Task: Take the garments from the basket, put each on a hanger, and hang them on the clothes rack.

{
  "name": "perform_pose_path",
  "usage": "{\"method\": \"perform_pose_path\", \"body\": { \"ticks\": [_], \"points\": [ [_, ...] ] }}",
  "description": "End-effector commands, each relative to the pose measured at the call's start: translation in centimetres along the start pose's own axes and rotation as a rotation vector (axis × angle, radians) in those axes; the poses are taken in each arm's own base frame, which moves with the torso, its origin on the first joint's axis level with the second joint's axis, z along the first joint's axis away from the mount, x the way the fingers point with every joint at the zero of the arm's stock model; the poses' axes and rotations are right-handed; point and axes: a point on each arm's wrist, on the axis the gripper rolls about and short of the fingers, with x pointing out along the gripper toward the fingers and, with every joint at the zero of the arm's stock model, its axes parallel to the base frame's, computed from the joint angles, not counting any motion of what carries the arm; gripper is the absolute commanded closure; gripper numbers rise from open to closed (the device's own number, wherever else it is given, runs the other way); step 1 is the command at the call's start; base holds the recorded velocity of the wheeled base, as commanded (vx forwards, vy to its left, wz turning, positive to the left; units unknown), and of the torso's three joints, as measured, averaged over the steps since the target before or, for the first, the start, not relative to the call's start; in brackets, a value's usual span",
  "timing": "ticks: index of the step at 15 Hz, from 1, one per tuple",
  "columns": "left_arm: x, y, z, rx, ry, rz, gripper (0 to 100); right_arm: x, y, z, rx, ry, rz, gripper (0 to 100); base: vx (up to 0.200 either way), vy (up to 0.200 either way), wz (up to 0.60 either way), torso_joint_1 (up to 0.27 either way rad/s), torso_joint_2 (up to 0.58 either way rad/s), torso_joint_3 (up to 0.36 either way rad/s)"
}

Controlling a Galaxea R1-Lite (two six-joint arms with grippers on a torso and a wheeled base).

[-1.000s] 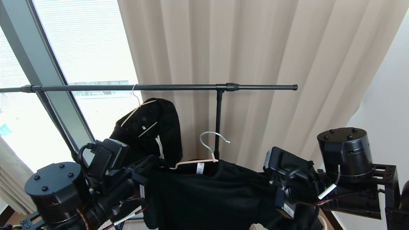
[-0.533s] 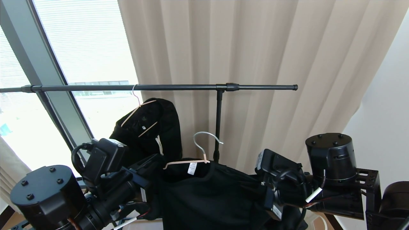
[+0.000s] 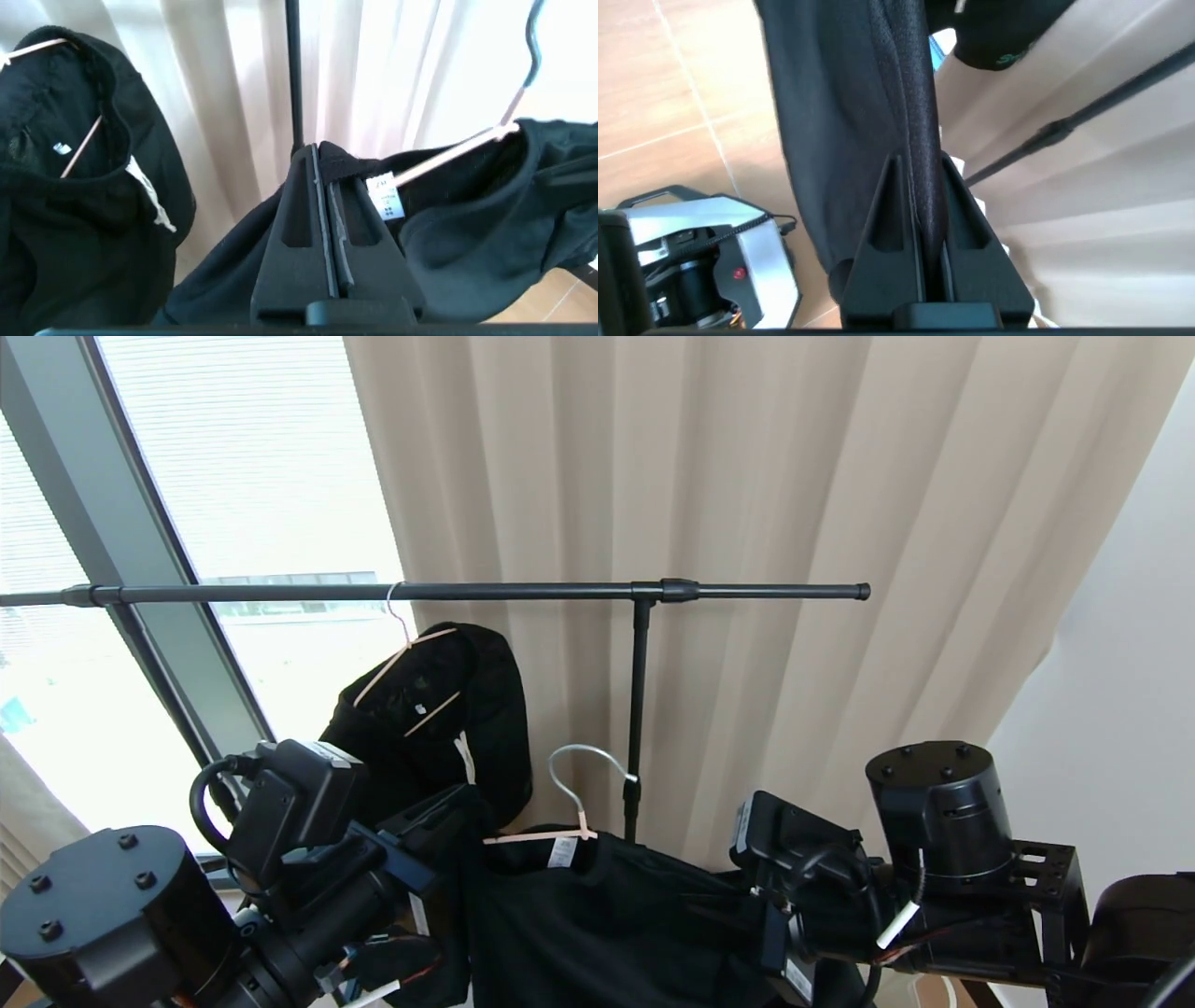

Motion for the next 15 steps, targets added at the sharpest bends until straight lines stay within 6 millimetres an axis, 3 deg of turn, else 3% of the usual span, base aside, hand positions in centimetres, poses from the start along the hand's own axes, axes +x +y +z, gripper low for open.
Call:
{"method": "perform_pose_path", "body": {
  "ticks": [1,9,15],
  "points": [
    [-0.3,-0.6,0.3,-0.011,-0.013,-0.029,100,1.0,0.4,-0.2,-0.002,0.003,0.021,100,0.0,0.0,0.0,0.0,0.0,0.0],
    [-1.6,-2.2,1.6,-0.025,-0.075,-0.119,100,2.8,0.8,-0.1,0.104,-0.101,0.017,100,0.0,0.0,0.0,0.0,0.0,0.0],
    [-1.8,-2.5,1.5,-0.024,-0.073,-0.134,100,2.8,1.0,-0.3,0.094,-0.162,0.046,100,0.0,0.0,0.0,0.0,0.0,0.0]
  ]
}}
